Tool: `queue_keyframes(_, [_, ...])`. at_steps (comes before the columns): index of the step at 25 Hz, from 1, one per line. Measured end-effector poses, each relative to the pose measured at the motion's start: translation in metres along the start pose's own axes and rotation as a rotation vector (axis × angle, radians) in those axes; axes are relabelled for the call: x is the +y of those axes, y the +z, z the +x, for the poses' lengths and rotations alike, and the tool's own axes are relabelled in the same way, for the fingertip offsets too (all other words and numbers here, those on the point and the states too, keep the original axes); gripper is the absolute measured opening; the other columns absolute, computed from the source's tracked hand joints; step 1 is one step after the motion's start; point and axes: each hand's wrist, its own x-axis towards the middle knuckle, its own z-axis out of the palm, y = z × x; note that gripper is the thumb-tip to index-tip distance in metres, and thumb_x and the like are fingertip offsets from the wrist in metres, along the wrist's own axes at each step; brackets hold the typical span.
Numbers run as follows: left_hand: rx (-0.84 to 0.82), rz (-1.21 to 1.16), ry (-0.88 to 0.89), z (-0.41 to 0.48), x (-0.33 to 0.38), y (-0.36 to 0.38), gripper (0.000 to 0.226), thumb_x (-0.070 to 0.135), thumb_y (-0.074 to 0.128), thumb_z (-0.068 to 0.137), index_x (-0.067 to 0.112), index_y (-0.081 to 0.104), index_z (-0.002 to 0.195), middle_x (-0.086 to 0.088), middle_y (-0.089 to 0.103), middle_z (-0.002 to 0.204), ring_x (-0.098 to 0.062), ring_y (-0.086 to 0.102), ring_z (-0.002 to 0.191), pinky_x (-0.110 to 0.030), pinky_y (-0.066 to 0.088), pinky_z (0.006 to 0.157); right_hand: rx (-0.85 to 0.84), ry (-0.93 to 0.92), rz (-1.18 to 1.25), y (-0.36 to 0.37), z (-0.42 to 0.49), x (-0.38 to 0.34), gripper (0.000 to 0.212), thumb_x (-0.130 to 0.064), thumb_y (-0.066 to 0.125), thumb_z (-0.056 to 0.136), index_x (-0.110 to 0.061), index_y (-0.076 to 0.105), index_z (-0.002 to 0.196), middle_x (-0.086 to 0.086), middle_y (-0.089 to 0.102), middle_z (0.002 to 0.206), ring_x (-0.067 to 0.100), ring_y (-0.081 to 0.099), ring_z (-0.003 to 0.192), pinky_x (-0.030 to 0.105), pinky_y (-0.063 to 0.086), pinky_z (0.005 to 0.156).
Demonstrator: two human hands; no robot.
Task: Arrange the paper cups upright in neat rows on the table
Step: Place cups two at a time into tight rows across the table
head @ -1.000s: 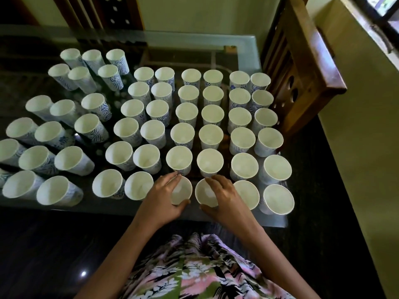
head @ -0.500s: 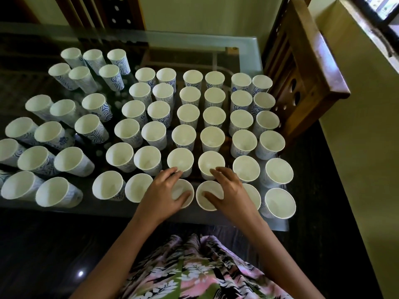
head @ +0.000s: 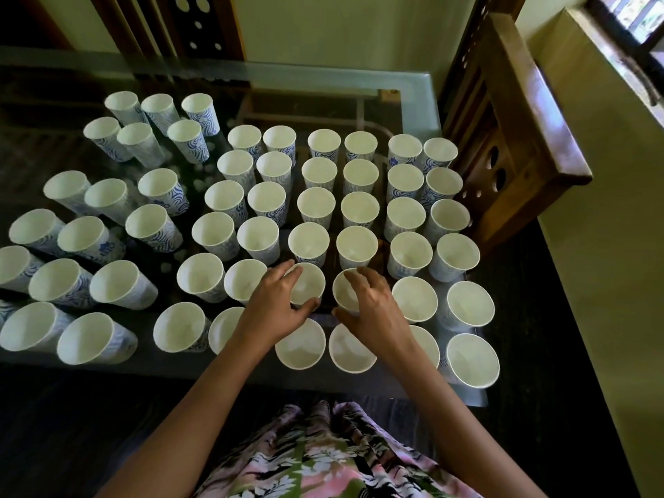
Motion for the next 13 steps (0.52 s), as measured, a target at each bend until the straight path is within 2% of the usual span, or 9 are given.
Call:
queue_keyframes(5, [0.003, 0.005, -0.001, 0.0039, -0.0010, 0.0011, 0.063, 0.035, 0.068, 0.080, 0.011, 0.046, 0.134, -0.009, 0.041, 0.142, -0.024, 0.037, 0.131, -0.033, 0.029, 0.107, -0.023, -0.004, -0.009, -0.0036, 0.0036, 0.0039, 0.067, -0.018, 0.071, 0.080, -0.010, 0.040, 0.138, 0.014, 0.036, 0.144, 0.030, 0.033, 0.133, 0.038, 0.036, 0.105])
queue_keyframes(8, [0.003, 0.007, -0.002, 0.0064, -0.0005, 0.0025, 0.063, 0.035, 0.068, 0.080, 0.011, 0.047, 0.133, -0.009, 0.042, 0.141, -0.024, 0.038, 0.130, -0.033, 0.030, 0.106, 0.005, 0.005, 0.003, -0.0048, 0.0059, 0.0053, 0.067, -0.021, 0.074, 0.077, -0.007, 0.044, 0.135, 0.015, 0.039, 0.142, 0.031, 0.035, 0.131, 0.037, 0.034, 0.105])
queue_keyframes(13, [-0.005, 0.006, 0.001, 0.0081, -0.0008, 0.0040, 0.063, 0.035, 0.069, 0.079, 0.010, 0.047, 0.133, -0.009, 0.043, 0.141, -0.024, 0.039, 0.129, -0.034, 0.031, 0.106, -0.067, 0.004, -0.009, -0.0069, 0.0082, 0.0070, 0.068, -0.021, 0.071, 0.081, -0.010, 0.038, 0.140, 0.012, 0.036, 0.144, 0.027, 0.032, 0.133, 0.034, 0.032, 0.107])
